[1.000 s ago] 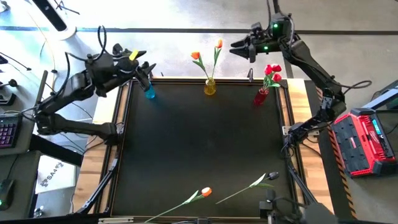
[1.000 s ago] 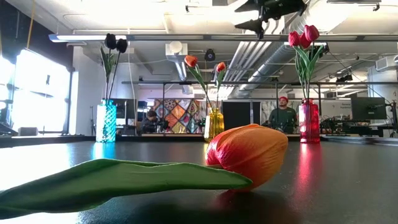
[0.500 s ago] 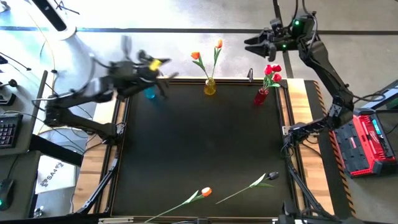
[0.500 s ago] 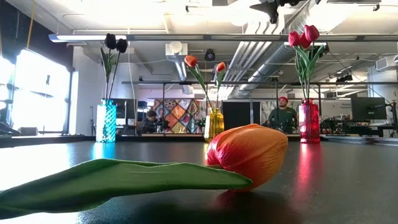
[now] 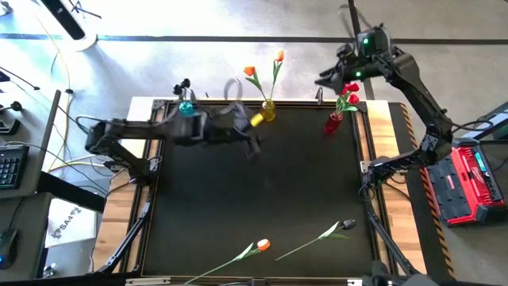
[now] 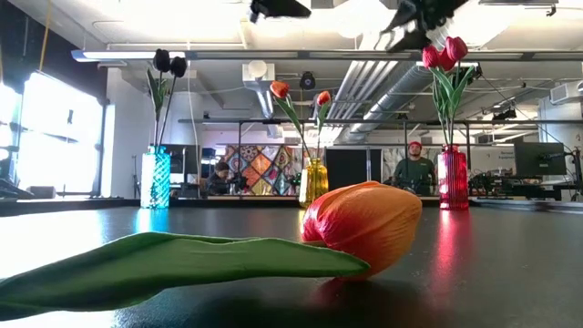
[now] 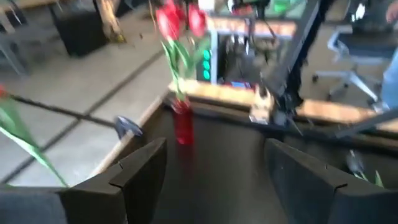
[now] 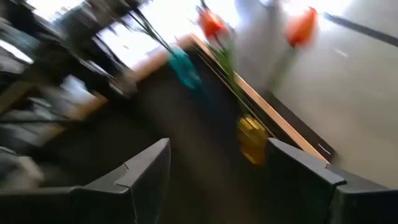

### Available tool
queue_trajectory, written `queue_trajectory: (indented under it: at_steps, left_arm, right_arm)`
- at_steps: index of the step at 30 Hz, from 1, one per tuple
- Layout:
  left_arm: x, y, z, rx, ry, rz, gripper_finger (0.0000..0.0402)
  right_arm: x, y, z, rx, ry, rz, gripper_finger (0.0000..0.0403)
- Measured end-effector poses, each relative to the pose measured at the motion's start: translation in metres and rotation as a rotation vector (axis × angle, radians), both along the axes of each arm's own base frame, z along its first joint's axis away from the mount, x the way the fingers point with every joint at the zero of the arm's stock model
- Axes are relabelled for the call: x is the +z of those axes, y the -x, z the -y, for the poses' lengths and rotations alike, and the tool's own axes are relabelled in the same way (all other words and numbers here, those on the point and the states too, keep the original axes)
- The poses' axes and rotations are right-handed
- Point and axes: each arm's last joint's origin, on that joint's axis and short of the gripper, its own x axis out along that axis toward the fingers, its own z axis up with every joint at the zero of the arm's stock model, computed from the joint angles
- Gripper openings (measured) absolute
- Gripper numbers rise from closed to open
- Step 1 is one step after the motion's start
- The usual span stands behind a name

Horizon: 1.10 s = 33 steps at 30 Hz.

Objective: Sort flowers into vase by color
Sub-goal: Put the black flower into the blue vase

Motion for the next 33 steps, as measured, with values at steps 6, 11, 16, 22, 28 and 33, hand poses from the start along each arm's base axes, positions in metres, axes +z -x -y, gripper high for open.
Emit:
queue_trajectory:
  at_steps: [6, 11, 16, 22, 28, 33]
  left_arm:
    - [-0.027, -0.019, 0.018, -0.026, 0.066, -0.072, 0.0256]
    - [-0.036, -0.017, 0.01, 0.064, 0.245, -0.091, 0.0256]
    - [-0.033, -0.014, 0.011, 0.026, 0.418, -0.064, 0.0255]
    - [-0.039, -0.011, 0.038, -0.049, 0.422, -0.157, 0.0242]
    - [-0.041, -0.008, 0.069, -0.14, 0.375, -0.201, 0.0237]
    - [-0.041, -0.006, 0.08, -0.154, 0.346, -0.203, 0.0236]
  right_arm:
    - [0.001, -0.002, -0.038, 0.013, -0.032, -0.124, 0.025]
    - [0.015, -0.006, -0.084, -0.028, -0.013, -0.136, 0.025]
    - [0.022, -0.006, -0.133, -0.072, -0.069, -0.147, 0.025]
    - [0.009, -0.009, -0.184, -0.197, -0.269, -0.26, 0.025]
    - [-0.041, -0.021, -0.229, -0.336, -0.452, -0.406, 0.025]
    - [-0.097, -0.026, -0.27, -0.314, -0.561, -0.522, 0.025]
